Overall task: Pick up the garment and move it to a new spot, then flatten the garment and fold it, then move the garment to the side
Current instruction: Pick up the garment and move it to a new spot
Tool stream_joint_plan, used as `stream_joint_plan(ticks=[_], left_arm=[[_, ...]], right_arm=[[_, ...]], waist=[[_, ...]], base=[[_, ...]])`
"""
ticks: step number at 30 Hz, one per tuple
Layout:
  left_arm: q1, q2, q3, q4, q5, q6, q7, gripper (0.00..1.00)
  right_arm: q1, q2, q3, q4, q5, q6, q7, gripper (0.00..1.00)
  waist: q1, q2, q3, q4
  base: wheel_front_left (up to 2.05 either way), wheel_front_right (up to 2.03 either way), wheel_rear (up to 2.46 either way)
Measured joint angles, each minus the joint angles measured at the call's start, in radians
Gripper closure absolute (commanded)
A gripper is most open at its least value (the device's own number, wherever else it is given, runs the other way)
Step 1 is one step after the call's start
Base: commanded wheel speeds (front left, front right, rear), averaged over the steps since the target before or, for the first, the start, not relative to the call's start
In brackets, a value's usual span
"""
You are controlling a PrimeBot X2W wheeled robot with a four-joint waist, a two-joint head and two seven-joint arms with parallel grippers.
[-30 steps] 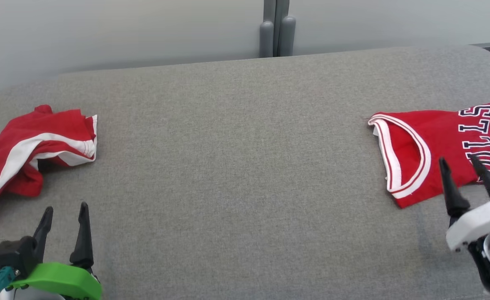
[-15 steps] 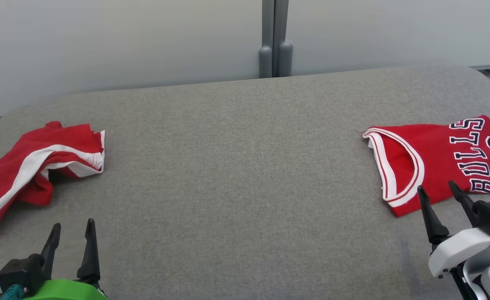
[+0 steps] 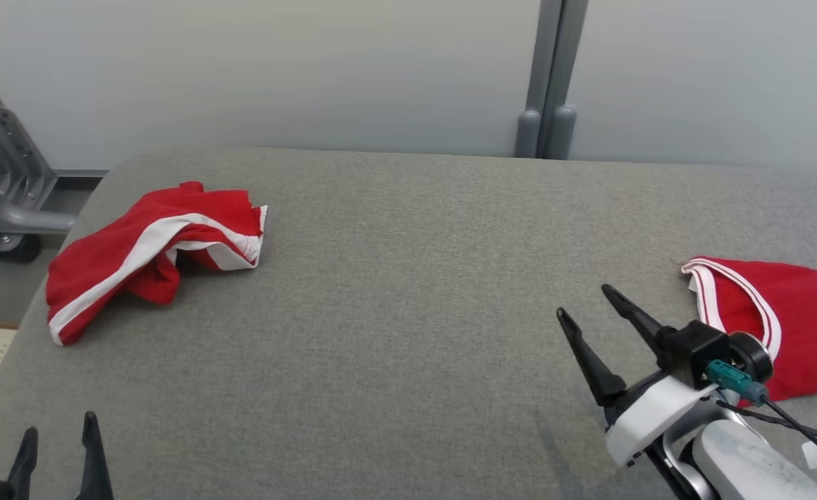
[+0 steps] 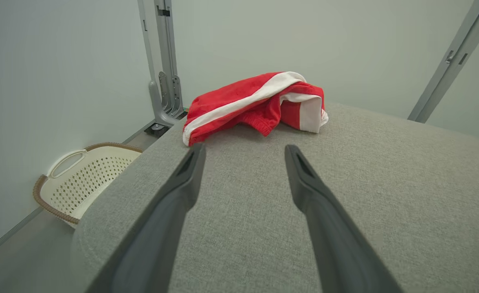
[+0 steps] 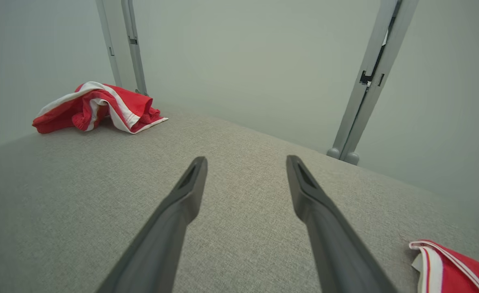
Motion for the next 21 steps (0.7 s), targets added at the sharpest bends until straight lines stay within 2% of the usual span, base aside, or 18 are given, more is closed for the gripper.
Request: stream_joint_plan(ticks=[3,7,21], left_arm=[[0.037,0.000,0.031,-0.012,0.000,0.001,-0.004,0.00],[0.057,0.000,0.042,-0.022,0.000,0.001,-0.005,0.00],[0.056,0.013,0.008,-0.041,-0.001,-0.001,0.000,0.00]], right_arm=[[-0.001,0.027,0.018,0.013,0.000,0.016,0.000,0.00],[0.000,0.037,0.016,0.041,0.002,0.016,0.000,0.00],[0.028,0.045,-0.038,0.058,0.003,-0.008,0.000,0.00]], waist=[[0.0000,0.0000,-0.013,0.039],[0.0000,0.0000,-0.029,0.091],[0.0000,0.0000,-0.051,0.260]], base=[[0.00,0.00,0.00],[0.00,0.00,0.00],[0.00,0.00,0.00]])
